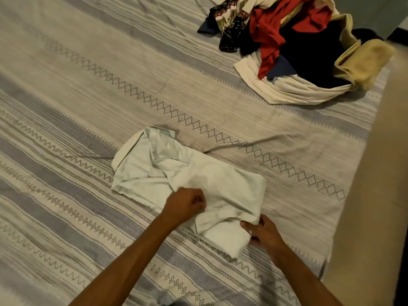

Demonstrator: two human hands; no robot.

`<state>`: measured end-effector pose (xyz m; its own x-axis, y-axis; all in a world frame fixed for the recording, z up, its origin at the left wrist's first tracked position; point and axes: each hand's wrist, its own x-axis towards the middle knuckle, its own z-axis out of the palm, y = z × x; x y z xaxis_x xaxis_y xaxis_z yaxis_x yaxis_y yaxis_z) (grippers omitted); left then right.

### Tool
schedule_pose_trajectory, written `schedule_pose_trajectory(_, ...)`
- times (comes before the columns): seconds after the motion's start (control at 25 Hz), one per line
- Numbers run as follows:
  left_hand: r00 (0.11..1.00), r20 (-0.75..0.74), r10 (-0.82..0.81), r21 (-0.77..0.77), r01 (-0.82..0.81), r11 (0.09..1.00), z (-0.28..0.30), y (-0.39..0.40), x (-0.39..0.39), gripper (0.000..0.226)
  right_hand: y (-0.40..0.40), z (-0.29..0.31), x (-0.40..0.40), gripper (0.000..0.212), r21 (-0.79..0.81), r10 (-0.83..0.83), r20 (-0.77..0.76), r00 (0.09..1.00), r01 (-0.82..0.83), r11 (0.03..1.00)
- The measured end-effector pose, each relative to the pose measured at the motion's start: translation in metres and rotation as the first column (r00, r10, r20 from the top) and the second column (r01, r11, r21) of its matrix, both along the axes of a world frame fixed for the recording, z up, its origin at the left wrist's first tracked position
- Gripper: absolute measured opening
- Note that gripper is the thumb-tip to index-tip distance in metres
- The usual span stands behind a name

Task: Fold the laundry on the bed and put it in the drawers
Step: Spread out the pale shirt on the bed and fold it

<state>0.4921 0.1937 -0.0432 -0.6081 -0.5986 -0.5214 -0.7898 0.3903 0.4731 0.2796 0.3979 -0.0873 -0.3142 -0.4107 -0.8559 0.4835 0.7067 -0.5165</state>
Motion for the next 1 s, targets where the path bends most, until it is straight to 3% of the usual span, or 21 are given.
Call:
schedule_pose_trajectory(0.08,0.997,0.025,0.078,-0.225,-0.071,0.972,0.004,-0.029,0.005,0.013,0.001,-0.001,-0.002,0.051,0.0,0.013,0.005,1.0,-0.013,1.0)
schedule_pose_trajectory(0.12,0.992,0.004,0.125,-0.228,-0.121,0.966,0.004,-0.038,0.007,0.019,0.0,-0.001,-0.002,0.05,0.002,0.013,0.007,1.0,-0.013,1.0)
schedule_pose_trajectory(0.2,0.991,-0.058,0.121,-0.078,-0.125,0.989,0.002,-0.041,0.01,0.046,-0.002,0.0,-0.001,0.05,0.012,0.006,0.003,1.0,-0.006,1.0)
schedule_pose_trajectory(0.28,0.999,-0.025,-0.025,0.101,0.027,0.994,0.002,-0.021,0.005,0.058,-0.003,-0.001,0.0,0.05,0.022,-0.011,0.002,1.0,0.011,1.0)
schedule_pose_trajectory(0.36,0.984,0.021,-0.175,0.094,0.172,0.981,-0.004,0.011,0.0,0.057,-0.005,-0.001,0.001,0.05,0.025,-0.018,-0.006,1.0,0.018,1.0)
schedule_pose_trajectory(0.44,0.967,0.04,-0.252,0.025,0.251,0.968,-0.013,0.028,-0.005,0.039,-0.004,-0.003,0.001,0.05,0.023,-0.009,-0.012,1.0,0.01,1.0)
schedule_pose_trajectory(0.56,0.987,-0.006,-0.161,0.098,0.161,0.982,-0.013,0.016,-0.006,0.023,-0.001,-0.007,-0.002,0.052,0.01,0.044,-0.028,0.999,-0.043,0.999)
schedule_pose_trajectory(0.68,0.978,0.0,-0.208,-0.129,0.206,0.97,0.0,-0.011,-0.01,0.018,-0.001,-0.01,-0.004,0.054,0.019,0.075,-0.068,0.995,-0.074,0.997)
schedule_pose_trajectory(0.8,0.968,-0.011,-0.252,0.007,0.252,0.968,0.001,-0.022,-0.013,0.028,-0.002,-0.01,-0.001,0.053,0.025,0.072,-0.078,0.994,-0.07,0.997)
schedule_pose_trajectory(0.88,0.932,0.075,-0.355,0.092,0.348,0.933,-0.004,-0.006,-0.014,0.043,-0.003,-0.009,-0.002,0.053,0.025,0.074,-0.078,0.994,-0.072,0.997)
schedule_pose_trajectory(1.0,0.889,0.124,-0.441,0.054,0.437,0.898,-0.013,0.018,-0.016,0.038,-0.002,-0.008,-0.003,0.051,0.03,0.077,-0.068,0.995,-0.075,0.997)
